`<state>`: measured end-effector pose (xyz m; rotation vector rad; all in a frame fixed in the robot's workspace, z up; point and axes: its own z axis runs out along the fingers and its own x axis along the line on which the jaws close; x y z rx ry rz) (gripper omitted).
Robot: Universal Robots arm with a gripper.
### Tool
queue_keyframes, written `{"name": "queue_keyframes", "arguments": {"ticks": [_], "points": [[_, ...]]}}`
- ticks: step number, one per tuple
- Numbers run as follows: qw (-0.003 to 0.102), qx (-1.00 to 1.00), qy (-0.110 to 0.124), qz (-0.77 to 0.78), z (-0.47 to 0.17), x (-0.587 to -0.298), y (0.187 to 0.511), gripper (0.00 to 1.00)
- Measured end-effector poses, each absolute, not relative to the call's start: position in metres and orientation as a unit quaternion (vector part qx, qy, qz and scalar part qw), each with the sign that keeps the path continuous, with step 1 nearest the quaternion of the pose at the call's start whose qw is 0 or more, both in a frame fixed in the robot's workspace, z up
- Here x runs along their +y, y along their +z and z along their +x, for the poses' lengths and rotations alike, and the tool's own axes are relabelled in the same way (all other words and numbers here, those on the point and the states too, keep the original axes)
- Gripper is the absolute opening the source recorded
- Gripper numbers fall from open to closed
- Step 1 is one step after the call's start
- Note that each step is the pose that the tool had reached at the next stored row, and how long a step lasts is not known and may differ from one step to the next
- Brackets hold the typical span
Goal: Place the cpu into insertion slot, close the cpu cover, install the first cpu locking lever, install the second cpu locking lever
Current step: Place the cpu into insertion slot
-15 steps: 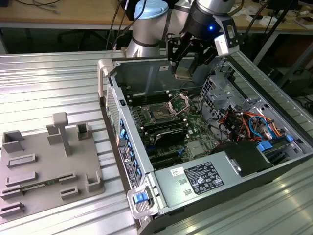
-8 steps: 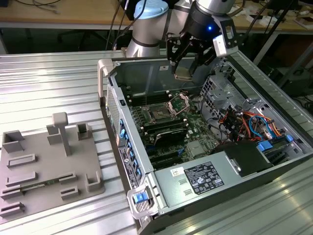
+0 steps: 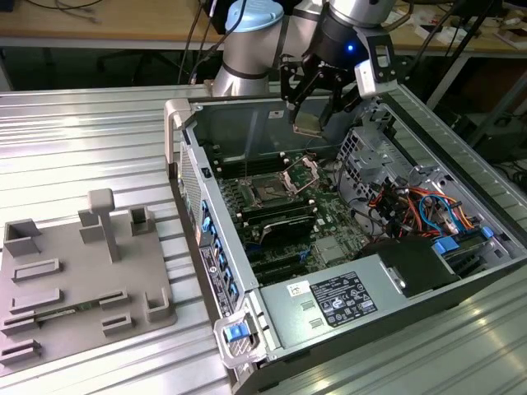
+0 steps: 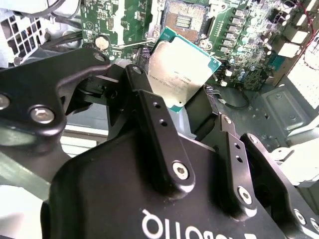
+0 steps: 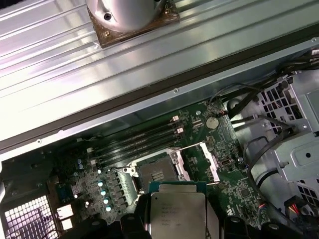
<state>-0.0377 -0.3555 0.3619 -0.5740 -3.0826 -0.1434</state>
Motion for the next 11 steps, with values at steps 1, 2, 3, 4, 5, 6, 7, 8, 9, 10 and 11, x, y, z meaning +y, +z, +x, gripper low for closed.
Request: {"name": "queue_keyframes", "arguments": {"ticks": [1, 2, 3, 4, 5, 6, 7, 8, 9, 10, 11], "points": [[0.001, -0.981, -0.046, -0.187, -0.0378, -0.3555, 0.3618, 0.55], [0.001, -0.981, -0.046, -0.191, -0.0378, -0.3555, 0.3617, 0.55], [0.001, -0.980, -0.046, -0.194, -0.0380, -0.3555, 0.3616, 0.55], [0.001, -0.979, -0.046, -0.197, -0.0383, -0.3555, 0.3615, 0.55], [0.000, -0.978, -0.046, -0.201, -0.0385, -0.3555, 0.3615, 0.55], [0.000, -0.978, -0.046, -0.205, -0.0387, -0.3555, 0.3614, 0.55], [0.000, -0.977, -0.046, -0.208, -0.0388, -0.3555, 0.3614, 0.55], [0.000, -0.976, -0.046, -0.211, -0.0390, -0.3555, 0.3613, 0.55], [0.000, -0.975, -0.046, -0.216, -0.0392, -0.3555, 0.3613, 0.55], [0.000, -0.975, -0.046, -0.219, -0.0394, -0.3555, 0.3612, 0.55], [-0.001, -0.973, -0.046, -0.224, -0.0399, -0.3555, 0.3611, 0.55]]}}
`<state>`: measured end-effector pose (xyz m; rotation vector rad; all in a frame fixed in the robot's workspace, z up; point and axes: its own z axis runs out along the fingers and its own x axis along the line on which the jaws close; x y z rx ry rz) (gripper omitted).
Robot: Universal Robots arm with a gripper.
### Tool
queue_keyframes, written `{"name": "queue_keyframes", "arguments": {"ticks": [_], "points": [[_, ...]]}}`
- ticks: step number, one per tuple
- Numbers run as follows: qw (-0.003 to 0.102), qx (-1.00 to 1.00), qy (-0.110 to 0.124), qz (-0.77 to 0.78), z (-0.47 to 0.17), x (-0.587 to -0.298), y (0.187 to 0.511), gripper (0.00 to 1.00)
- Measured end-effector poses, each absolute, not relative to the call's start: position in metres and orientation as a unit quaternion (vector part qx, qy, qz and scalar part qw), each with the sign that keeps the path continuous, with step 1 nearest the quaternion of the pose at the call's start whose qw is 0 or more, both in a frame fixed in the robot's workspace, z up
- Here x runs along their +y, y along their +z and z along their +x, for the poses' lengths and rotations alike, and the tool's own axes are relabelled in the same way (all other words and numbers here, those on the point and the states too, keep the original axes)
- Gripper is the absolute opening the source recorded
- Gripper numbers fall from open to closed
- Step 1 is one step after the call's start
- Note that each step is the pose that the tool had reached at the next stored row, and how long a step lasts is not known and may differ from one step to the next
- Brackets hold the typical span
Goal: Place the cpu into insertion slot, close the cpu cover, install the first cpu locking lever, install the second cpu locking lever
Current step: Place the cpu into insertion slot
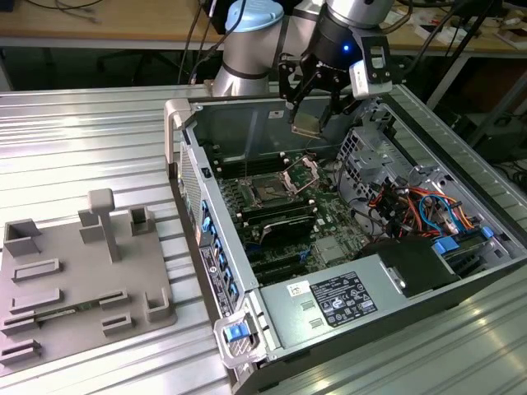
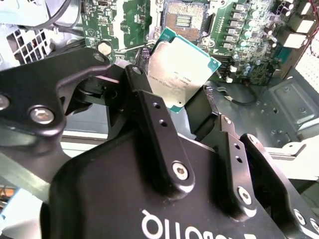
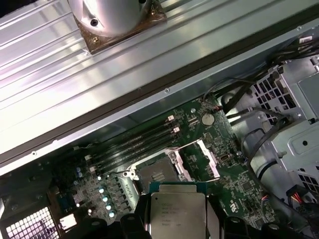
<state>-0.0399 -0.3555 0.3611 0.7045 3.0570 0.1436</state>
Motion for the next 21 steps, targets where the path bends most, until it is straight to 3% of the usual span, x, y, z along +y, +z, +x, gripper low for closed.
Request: {"name": "queue_keyframes", "arguments": {"ticks": [21], "points": [[0.004, 0.954, 0.046, 0.295, -0.0501, -0.3555, 0.3594, 0.55]]}}
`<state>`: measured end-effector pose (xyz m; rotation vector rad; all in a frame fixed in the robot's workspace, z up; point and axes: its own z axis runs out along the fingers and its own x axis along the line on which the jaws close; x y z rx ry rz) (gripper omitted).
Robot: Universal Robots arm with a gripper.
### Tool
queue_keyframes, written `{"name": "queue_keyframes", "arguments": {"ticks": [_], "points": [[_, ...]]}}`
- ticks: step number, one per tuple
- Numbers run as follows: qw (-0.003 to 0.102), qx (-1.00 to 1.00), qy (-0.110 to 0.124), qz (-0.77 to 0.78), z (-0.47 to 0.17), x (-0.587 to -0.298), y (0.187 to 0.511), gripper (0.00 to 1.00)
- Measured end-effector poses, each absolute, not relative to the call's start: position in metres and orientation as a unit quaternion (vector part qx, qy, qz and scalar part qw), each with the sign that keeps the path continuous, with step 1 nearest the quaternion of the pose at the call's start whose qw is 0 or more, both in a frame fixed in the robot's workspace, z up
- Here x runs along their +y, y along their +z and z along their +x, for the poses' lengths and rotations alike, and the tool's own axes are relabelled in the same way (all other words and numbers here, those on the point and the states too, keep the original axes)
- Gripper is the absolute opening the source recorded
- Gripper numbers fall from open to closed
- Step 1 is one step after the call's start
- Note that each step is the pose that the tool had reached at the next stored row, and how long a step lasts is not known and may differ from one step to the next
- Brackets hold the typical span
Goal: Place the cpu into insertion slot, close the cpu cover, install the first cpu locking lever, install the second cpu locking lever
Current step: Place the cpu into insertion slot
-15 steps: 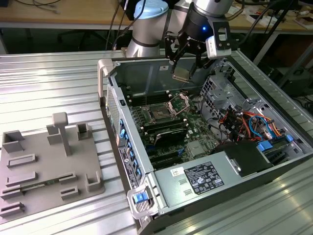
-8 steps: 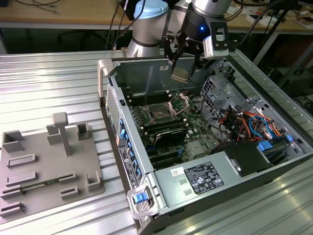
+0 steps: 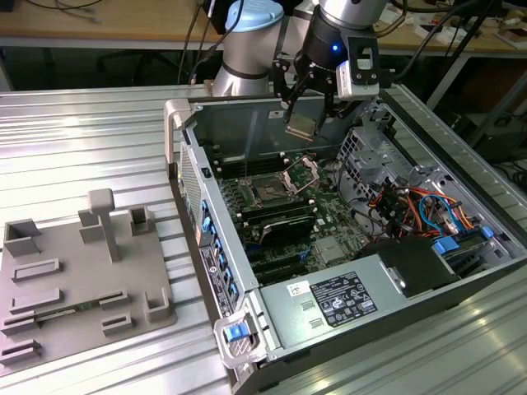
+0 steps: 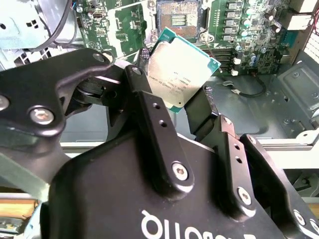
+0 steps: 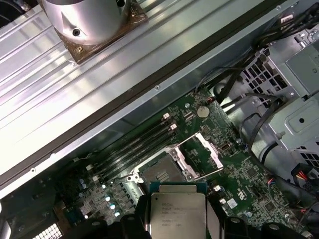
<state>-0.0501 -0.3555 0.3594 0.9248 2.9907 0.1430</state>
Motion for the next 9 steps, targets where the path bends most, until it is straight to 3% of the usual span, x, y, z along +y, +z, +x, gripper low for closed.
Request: {"name": "queue_keyframes", "arguments": {"ticks": [9], "points": [[0.005, 0.945, 0.045, 0.323, -0.0532, -0.3555, 0.3586, 0.55]]}}
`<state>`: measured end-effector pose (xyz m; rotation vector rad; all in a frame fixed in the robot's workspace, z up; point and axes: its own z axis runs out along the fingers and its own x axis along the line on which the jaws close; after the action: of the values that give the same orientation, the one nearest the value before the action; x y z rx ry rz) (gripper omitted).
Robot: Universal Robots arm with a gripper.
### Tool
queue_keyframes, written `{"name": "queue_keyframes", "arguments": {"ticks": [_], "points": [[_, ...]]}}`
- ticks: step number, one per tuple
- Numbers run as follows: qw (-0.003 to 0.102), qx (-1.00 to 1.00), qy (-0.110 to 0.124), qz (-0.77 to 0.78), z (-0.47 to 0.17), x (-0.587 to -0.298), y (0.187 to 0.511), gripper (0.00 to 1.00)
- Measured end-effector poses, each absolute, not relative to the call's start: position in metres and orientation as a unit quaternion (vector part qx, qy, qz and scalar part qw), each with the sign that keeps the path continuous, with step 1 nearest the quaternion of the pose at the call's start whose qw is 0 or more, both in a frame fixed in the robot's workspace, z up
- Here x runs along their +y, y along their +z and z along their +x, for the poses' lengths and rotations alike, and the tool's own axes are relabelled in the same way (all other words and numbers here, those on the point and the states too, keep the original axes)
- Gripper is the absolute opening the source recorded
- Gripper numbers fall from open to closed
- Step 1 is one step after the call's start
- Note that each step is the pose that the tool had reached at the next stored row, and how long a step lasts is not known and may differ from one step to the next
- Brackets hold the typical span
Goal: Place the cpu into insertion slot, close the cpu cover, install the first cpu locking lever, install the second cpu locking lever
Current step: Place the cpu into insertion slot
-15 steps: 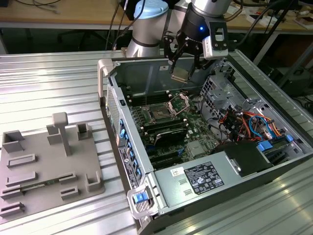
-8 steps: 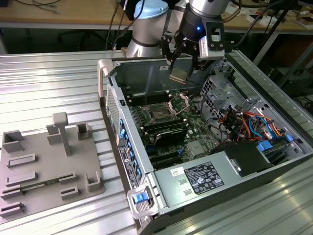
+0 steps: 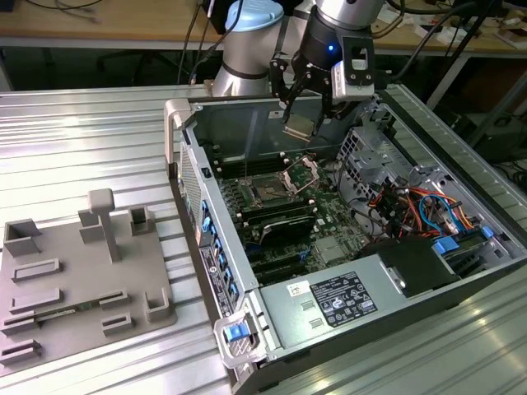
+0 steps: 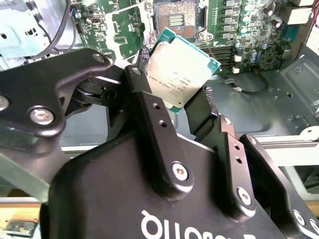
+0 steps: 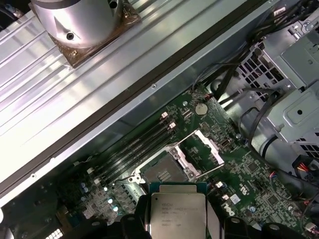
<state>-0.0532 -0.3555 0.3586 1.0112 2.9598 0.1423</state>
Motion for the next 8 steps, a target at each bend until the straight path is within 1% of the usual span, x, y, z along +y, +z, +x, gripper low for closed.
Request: {"name": "queue_keyframes", "arguments": {"ticks": [8], "points": [[0.008, 0.928, 0.045, 0.370, -0.0538, -0.3555, 0.3575, 0.55]]}}
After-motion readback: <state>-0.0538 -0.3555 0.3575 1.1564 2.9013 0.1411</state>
